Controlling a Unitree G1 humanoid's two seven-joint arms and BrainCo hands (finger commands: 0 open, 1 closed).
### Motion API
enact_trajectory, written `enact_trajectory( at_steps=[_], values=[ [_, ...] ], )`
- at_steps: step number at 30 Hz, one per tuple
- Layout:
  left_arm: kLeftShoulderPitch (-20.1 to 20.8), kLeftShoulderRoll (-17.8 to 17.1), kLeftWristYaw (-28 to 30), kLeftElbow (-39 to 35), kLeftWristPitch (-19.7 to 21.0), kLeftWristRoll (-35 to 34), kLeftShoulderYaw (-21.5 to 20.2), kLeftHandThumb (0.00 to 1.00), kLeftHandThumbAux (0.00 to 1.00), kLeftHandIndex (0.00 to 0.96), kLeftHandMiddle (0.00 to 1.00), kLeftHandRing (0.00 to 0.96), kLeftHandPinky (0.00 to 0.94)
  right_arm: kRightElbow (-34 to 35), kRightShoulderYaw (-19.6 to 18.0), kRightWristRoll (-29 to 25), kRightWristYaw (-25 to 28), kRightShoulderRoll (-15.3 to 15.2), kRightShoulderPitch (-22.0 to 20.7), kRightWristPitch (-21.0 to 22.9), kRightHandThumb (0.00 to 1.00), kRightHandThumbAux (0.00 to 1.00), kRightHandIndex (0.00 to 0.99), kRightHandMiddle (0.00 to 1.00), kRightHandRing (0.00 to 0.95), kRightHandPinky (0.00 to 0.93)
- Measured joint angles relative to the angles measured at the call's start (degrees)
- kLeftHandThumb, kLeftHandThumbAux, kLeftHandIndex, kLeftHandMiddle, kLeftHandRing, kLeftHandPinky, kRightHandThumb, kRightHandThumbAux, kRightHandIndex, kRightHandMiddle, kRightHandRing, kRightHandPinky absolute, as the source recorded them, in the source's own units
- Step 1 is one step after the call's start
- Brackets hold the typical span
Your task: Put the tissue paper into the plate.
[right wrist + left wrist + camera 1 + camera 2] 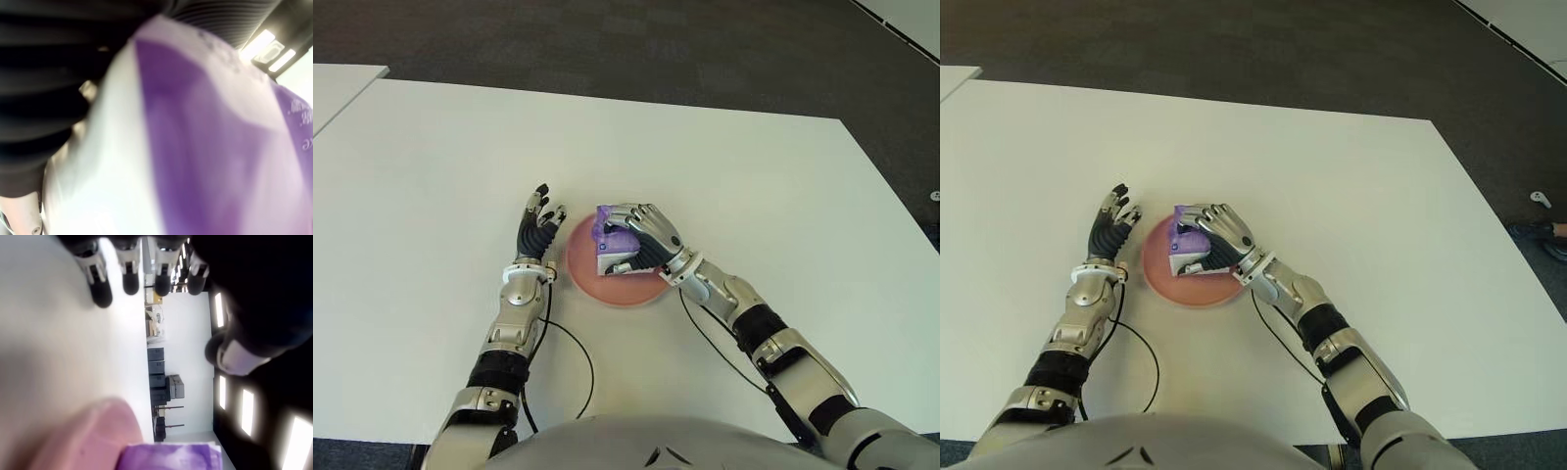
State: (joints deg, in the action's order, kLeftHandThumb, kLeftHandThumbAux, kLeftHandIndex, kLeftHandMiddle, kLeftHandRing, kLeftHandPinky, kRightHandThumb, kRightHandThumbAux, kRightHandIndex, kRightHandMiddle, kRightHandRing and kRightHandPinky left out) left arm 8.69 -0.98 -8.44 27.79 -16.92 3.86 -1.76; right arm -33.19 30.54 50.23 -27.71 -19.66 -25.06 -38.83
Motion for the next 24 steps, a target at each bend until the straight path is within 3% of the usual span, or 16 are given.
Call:
enact_trajectory(
  at_steps=[6,8,9,11,14,18,24],
  values=[
    [1.36,-0.90,-0.03,3.59,-3.58,0.49,0.02,0.000,0.531,0.000,0.000,0.000,0.000,1.34,-0.04,-3.00,5.32,-1.05,-0.31,-0.74,0.700,0.708,0.433,0.747,0.730,0.695],
    [1.46,-1.05,-0.04,4.17,-4.49,0.60,0.02,0.000,0.529,0.000,0.000,0.000,0.000,2.92,-0.35,-4.76,8.41,-1.94,-0.34,-0.78,0.520,0.601,0.379,0.530,0.520,0.517],
    [1.47,-1.01,-0.04,4.32,-4.80,0.61,0.02,0.000,0.528,0.000,0.000,0.000,0.000,3.72,-0.43,-5.60,10.00,-2.36,-0.33,-0.77,0.495,0.586,0.372,0.500,0.490,0.492],
    [1.50,-1.01,-0.05,4.69,-5.51,0.62,0.03,0.000,0.525,0.000,0.000,0.000,0.000,5.50,-0.60,-7.40,13.74,-3.17,-0.33,-0.63,0.366,0.533,0.224,0.274,0.247,0.246],
    [1.66,-1.00,-0.05,5.23,-6.16,0.61,0.01,0.000,0.522,0.000,0.000,0.000,0.000,8.11,-0.63,-9.13,18.75,-4.23,-0.33,0.44,0.253,0.499,0.091,0.122,0.083,0.080],
    [1.80,-0.71,-0.29,5.28,-6.24,0.61,0.09,0.000,0.522,0.000,0.000,0.000,0.000,11.80,-0.63,-10.62,25.14,-5.55,-0.33,2.30,0.143,0.446,0.019,0.025,0.017,0.016],
    [1.70,-0.41,-0.31,4.65,-5.40,0.67,0.16,0.000,0.512,0.000,0.000,0.000,0.000,15.40,-0.58,-13.17,33.78,-7.70,-0.40,3.95,0.083,0.419,0.002,0.003,0.002,0.002]
  ],
)
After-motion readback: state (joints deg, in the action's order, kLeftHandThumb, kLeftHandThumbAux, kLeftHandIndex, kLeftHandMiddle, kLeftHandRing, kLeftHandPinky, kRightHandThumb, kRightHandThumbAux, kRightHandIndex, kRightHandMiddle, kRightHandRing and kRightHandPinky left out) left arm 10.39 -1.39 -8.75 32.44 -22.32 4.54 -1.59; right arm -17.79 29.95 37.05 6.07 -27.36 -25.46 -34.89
